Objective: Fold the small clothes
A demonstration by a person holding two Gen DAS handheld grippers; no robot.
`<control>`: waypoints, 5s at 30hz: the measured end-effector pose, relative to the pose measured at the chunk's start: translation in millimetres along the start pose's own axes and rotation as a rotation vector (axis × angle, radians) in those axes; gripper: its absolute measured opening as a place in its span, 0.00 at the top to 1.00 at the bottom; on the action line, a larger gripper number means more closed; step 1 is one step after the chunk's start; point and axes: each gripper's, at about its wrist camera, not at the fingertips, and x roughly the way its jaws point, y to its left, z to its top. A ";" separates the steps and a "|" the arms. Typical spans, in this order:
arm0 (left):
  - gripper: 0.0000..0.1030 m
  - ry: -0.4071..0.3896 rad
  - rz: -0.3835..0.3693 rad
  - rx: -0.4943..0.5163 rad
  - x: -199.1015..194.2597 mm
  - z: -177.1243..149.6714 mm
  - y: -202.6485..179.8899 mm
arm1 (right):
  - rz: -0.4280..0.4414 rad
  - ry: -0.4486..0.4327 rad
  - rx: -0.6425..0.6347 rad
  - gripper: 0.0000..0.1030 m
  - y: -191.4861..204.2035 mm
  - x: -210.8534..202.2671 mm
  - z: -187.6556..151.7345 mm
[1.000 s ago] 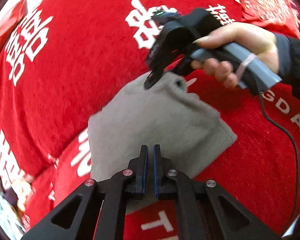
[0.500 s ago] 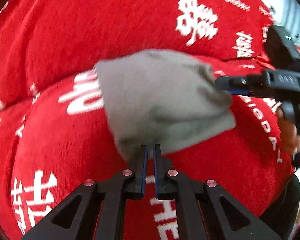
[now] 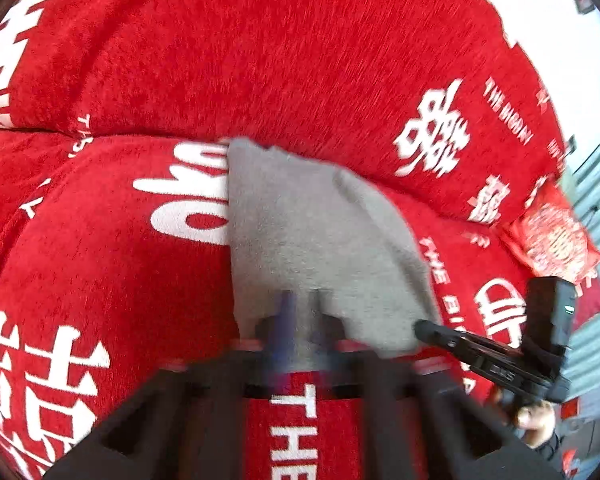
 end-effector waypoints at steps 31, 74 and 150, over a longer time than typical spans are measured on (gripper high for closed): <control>0.01 0.019 0.200 0.134 102.9 38.5 -46.0 | -0.055 -0.146 -0.130 0.42 35.3 -11.6 31.2; 0.51 0.131 0.039 0.189 123.1 57.4 -44.4 | -0.118 0.010 -0.134 0.62 50.0 56.1 74.8; 0.08 0.054 0.384 0.234 -41.1 -139.9 -25.1 | -0.154 0.100 -0.402 0.39 157.2 -45.1 -169.0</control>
